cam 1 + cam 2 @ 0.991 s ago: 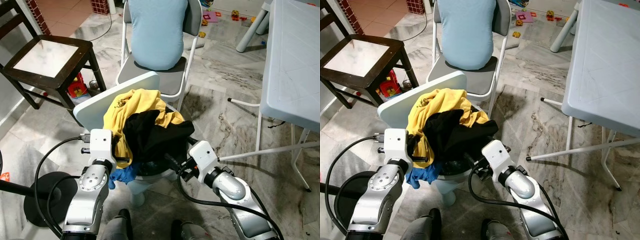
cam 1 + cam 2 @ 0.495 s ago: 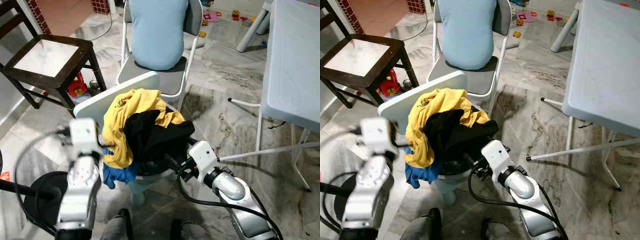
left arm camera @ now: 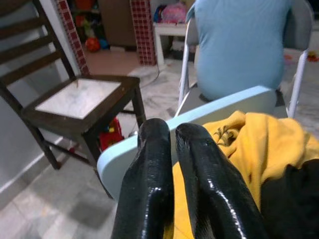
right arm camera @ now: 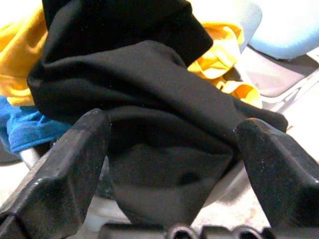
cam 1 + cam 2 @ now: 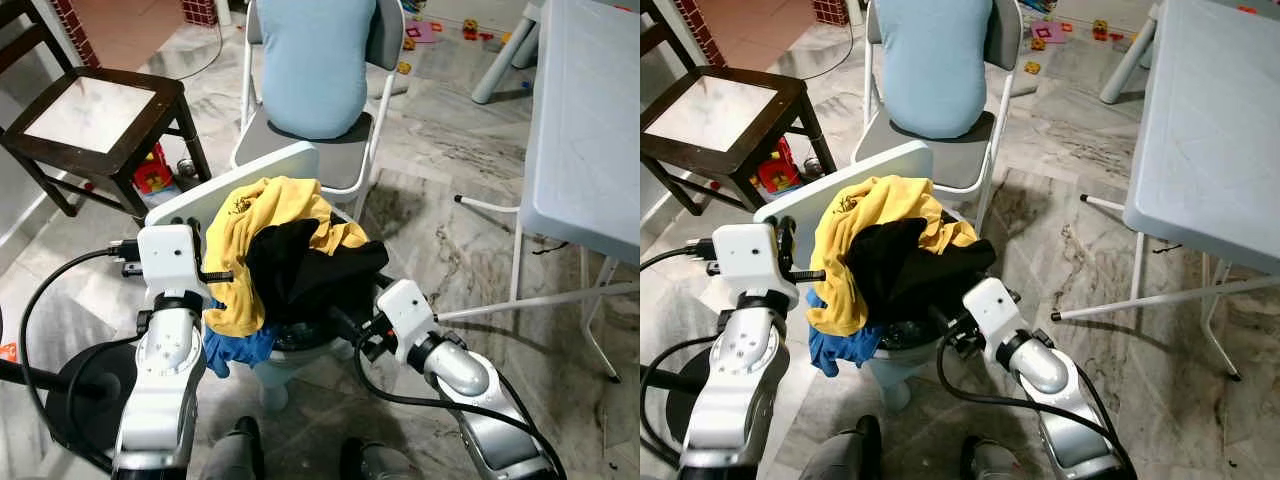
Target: Hang hanger
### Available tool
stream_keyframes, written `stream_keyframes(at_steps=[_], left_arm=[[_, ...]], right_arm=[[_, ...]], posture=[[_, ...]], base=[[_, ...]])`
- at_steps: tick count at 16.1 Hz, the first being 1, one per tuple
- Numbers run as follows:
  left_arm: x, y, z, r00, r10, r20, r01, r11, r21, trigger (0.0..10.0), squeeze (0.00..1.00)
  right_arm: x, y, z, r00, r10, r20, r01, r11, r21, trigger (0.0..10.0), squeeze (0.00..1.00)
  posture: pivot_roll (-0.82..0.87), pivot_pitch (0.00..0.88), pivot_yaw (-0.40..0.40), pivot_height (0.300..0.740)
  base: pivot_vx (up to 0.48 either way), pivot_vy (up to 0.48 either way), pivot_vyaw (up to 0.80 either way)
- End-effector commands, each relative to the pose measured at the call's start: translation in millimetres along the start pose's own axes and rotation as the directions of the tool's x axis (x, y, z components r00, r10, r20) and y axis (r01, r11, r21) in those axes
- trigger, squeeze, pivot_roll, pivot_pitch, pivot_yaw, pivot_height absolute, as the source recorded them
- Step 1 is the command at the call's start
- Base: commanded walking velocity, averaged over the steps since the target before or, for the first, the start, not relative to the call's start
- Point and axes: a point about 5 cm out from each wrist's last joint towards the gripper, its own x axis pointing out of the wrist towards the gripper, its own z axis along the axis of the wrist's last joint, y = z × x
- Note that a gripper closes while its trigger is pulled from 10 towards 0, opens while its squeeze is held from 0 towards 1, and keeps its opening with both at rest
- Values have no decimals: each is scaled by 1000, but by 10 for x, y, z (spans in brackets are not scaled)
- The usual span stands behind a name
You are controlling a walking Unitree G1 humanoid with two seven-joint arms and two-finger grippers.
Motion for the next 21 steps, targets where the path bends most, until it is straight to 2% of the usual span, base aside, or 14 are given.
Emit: stream_keyframes(at_steps=[1,3,5,8,11,13,14,16,19,21], left_arm=[[-79,-21,-29,1000,-7,-16,7,1000,-10,10000,1000],[-177,-15,-99,998,1,-64,-3,999,-35,10000,1000],[-263,68,-230,984,50,-172,-68,992,-104,10000,1000],[-201,54,-190,980,24,-197,-58,984,-166,10000,1000],[-254,-29,-187,960,-38,-277,-25,975,-221,10000,1000],[-263,-57,-219,953,-66,-297,1,977,-215,10000,1000],[-260,-103,-279,936,-101,-337,26,975,-220,10000,1000],[-238,-228,-258,921,-193,-339,109,962,-251,10000,1000],[-264,-277,-260,906,-220,-363,120,953,-277,10000,1000],[-278,-273,-350,884,-226,-410,111,952,-285,10000,1000]], right_arm=[[-19,-11,-21,1000,1,-6,-1,1000,-4,10000,0],[-8,-31,-1,1000,4,-2,-4,1000,-10,10000,0],[-2,-36,6,1000,0,0,0,1000,-12,10000,0],[0,-16,-9,1000,-2,-1,2,1000,-8,10000,0],[2,-18,-10,1000,-7,-1,7,1000,-8,10000,0],[5,-15,-12,1000,-10,0,10,1000,-6,10000,0],[11,-4,-19,1000,-13,-1,13,1000,-2,10000,0],[11,18,-22,1000,-1,-3,1,1000,-6,10000,0],[2,-13,-25,1000,-3,-6,3,1000,-12,10000,0],[3,-11,-22,1000,-4,-6,4,1000,-13,10000,0]], posture=[[-7,257,-64,740],[-19,264,-69,740],[-17,265,-64,740],[-15,263,-57,740],[-8,261,-46,740],[-4,262,-41,740],[0,260,-39,740],[-2,260,-48,740],[-2,267,-51,740],[-6,267,-52,740]], base=[[0,0,0],[0,0,0],[0,0,0],[0,0,0],[0,0,0],[0,0,0],[0,0,0],[0,0,0],[0,0,0],[0,0,0]])
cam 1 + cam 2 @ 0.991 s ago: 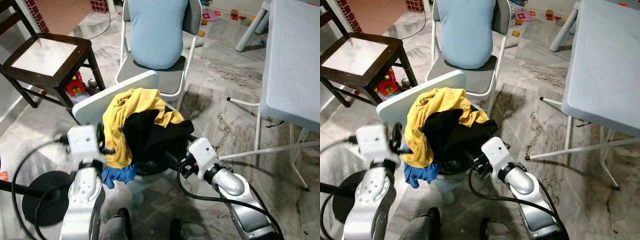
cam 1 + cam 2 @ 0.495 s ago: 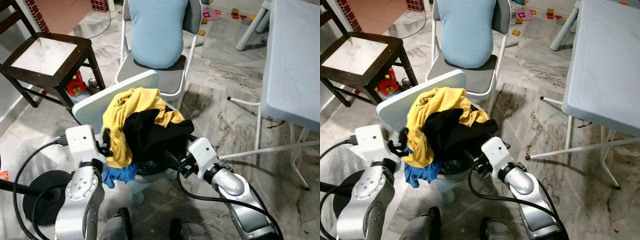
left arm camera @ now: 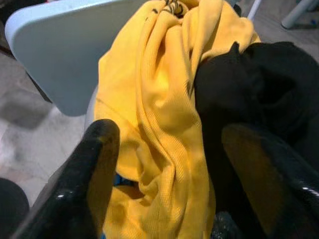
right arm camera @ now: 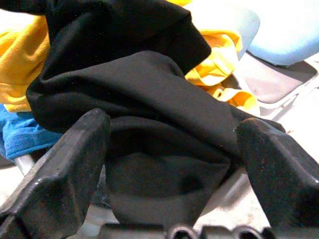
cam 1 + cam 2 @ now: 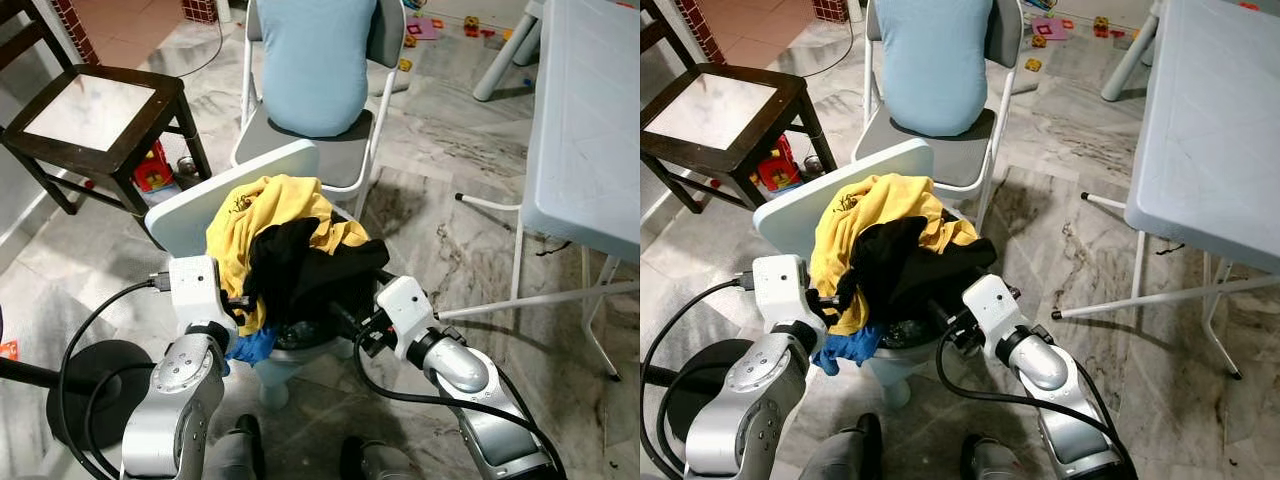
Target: Hang hanger
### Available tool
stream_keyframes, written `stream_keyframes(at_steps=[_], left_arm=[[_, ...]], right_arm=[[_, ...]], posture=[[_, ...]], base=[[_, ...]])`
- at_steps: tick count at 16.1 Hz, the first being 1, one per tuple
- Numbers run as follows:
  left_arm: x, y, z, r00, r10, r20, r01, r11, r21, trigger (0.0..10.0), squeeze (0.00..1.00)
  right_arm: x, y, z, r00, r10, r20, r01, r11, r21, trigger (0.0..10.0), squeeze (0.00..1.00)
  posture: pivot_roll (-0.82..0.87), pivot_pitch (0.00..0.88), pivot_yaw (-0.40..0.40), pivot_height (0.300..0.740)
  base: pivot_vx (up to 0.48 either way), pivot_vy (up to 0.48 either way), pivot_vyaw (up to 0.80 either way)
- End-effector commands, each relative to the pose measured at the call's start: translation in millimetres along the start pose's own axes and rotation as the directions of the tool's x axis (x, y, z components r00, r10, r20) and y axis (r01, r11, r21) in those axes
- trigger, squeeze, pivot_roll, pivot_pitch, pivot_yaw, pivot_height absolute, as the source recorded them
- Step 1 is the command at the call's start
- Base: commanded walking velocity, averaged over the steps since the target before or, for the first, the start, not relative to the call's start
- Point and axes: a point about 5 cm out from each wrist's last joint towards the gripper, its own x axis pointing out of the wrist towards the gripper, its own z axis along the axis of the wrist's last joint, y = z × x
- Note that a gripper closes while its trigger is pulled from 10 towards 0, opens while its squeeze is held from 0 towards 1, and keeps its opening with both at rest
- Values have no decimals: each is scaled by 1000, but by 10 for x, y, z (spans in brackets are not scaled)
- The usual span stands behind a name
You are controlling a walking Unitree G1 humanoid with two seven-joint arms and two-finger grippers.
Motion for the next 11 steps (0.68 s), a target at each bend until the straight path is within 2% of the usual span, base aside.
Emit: stream_keyframes(at_steps=[1,3,6,8,11], left_arm=[[7,39,-117,998,18,-62,-20,999,-34,10000,0],[2,137,-140,996,72,-57,-74,997,-32,10000,0],[10,152,-185,996,53,-75,-56,998,-39,10000,0],[113,136,-219,997,20,-76,-24,998,-54,10000,0],[217,59,-157,998,-17,-53,15,999,-49,10000,0]], right_arm=[[-27,16,-68,1000,3,-26,-3,1000,2,10000,0],[-35,14,-74,1000,4,-29,-4,1000,1,10000,0],[-46,12,-83,999,4,-32,-4,1000,1,10000,0],[-27,29,-68,1000,9,-28,-9,1000,0,10000,0],[-26,24,-58,1000,9,-24,-9,1000,-2,10000,0]], posture=[[-7,267,-53,740],[-7,267,-53,740],[-5,272,-55,740],[-6,272,-58,740],[-8,272,-59,740]], base=[[0,0,0],[0,0,0],[0,0,0],[0,0,0],[0,0,0]])
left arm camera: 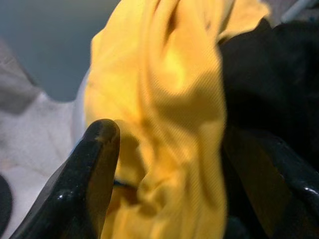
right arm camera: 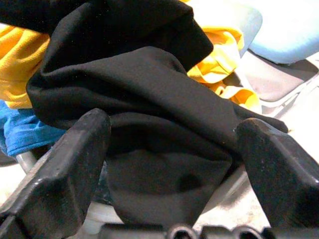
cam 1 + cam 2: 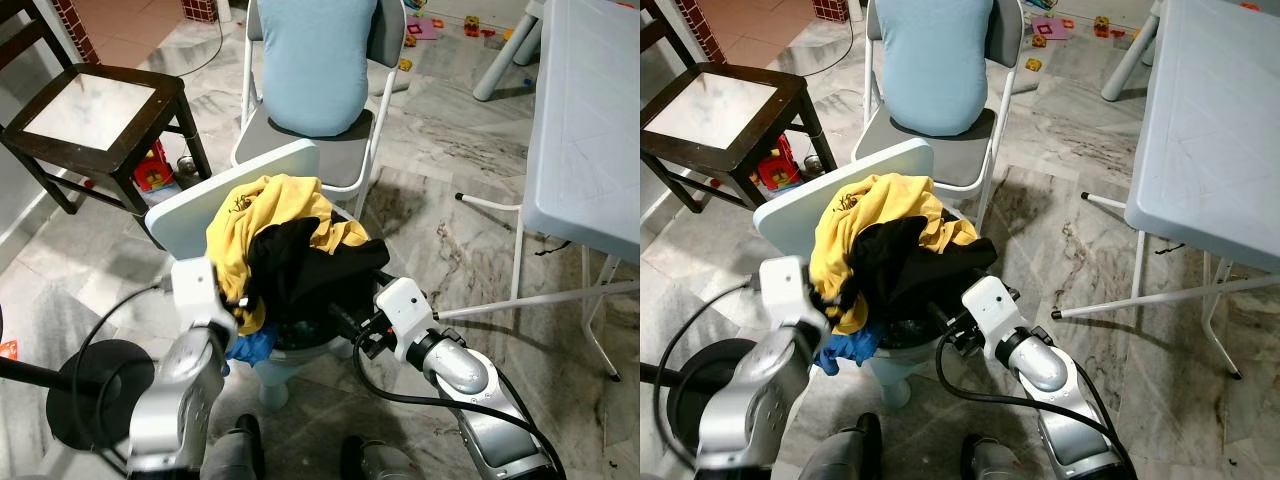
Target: Hang hanger
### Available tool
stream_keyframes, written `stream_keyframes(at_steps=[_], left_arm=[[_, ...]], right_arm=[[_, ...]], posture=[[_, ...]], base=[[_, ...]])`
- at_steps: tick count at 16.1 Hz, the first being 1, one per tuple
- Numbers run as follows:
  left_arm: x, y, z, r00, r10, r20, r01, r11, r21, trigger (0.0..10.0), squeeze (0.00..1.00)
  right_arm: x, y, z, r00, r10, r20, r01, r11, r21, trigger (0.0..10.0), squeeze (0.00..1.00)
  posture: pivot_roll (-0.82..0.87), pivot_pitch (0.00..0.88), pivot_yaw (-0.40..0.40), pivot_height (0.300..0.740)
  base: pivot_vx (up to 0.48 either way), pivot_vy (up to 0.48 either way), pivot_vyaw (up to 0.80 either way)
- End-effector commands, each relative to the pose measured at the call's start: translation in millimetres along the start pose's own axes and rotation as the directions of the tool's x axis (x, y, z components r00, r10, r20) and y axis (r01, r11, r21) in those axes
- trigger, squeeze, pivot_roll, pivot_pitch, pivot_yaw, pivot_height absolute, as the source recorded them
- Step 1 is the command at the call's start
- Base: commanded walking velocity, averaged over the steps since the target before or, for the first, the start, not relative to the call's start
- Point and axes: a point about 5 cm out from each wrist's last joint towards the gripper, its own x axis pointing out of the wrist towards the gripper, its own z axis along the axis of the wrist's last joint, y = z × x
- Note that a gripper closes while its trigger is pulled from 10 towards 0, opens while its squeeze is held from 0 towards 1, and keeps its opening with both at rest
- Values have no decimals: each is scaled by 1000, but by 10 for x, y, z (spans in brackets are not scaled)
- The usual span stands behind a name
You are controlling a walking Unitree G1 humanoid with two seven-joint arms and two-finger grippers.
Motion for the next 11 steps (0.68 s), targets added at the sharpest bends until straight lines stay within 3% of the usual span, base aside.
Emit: stream_keyframes(at_steps=[1,2,11], left_arm=[[-4,0,-74,1000,-2,-25,2,1000,-3,10000,0],[18,-13,-86,1000,-17,-22,17,1000,-3,0,0],[39,-1,-206,999,-19,-50,19,1000,6,0,0]], right_arm=[[-26,12,-49,1000,3,-20,-3,1000,0,10000,0],[-28,14,-49,1000,1,-20,-1,1000,0,10000,0],[-21,12,-42,1000,5,-20,-6,1000,-7,10000,0]], posture=[[-15,272,-56,740],[-15,272,-56,740],[-19,270,-58,740]], base=[[0,0,0],[0,0,0],[0,0,0]])
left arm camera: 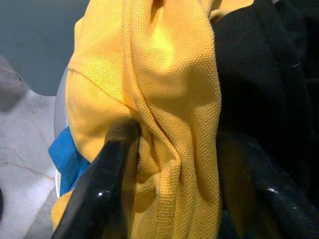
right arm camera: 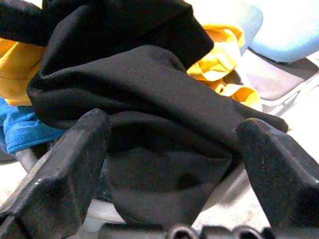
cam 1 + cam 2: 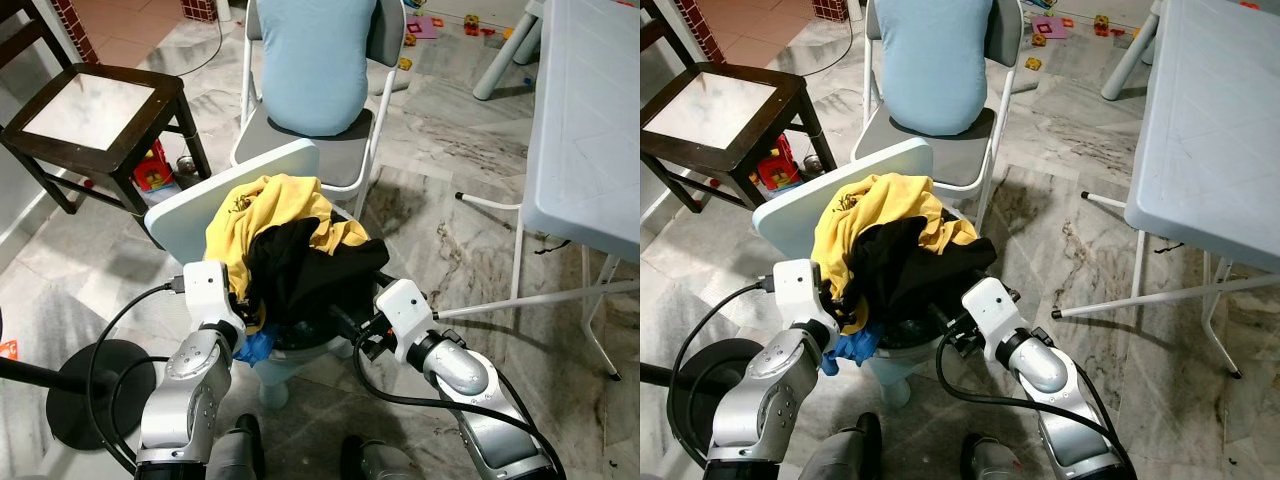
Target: Hang hanger
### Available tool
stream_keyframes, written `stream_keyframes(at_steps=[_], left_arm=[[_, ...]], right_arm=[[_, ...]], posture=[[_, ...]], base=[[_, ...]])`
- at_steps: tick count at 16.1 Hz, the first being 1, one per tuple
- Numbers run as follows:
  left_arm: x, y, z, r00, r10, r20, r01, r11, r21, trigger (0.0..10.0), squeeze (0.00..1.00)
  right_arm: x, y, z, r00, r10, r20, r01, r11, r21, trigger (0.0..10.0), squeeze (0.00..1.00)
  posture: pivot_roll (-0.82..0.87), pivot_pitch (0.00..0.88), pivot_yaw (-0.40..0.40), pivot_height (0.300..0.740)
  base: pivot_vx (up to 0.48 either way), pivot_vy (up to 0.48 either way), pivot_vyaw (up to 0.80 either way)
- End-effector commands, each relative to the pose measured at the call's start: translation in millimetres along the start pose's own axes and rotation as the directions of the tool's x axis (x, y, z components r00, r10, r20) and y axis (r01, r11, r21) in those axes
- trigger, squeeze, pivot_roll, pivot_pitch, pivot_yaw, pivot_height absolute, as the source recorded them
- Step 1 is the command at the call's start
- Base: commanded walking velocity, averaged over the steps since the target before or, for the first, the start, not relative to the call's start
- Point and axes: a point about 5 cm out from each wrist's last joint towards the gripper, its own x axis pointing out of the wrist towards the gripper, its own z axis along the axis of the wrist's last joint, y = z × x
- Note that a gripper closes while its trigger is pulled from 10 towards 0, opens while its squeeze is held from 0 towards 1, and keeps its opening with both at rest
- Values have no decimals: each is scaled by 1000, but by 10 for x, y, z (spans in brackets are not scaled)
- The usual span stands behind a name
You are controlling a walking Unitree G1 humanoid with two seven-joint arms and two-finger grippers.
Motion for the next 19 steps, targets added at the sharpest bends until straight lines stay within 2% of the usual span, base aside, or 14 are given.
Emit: stream_keyframes(at_steps=[1,9,15,16,19], left_arm=[[-1,14,-78,1000,5,-26,-5,1000,4,0,0],[14,30,-102,1000,20,-13,-20,1000,3,0,0],[16,85,12,997,47,61,-49,998,26,0,0],[5,100,16,996,58,67,-61,998,30,0,0],[-55,277,90,975,181,126,-190,980,62,0,0]], right_arm=[[-14,3,-36,1000,4,-16,-4,1000,0,10000,0],[13,-17,-7,1000,5,-7,-5,1000,-15,10000,0],[9,-19,-30,1000,2,-12,-3,1000,-11,10000,0],[17,-20,-25,1000,2,-10,-2,1000,-10,10000,0],[22,-8,-41,1000,-14,-9,14,1000,8,10000,0]], posture=[[-20,269,-58,740],[-37,259,-62,740],[-27,255,-60,740],[-27,255,-60,740],[-4,249,-44,740]], base=[[0,0,0],[0,0,0],[0,0,0],[0,0,0],[0,0,0]])
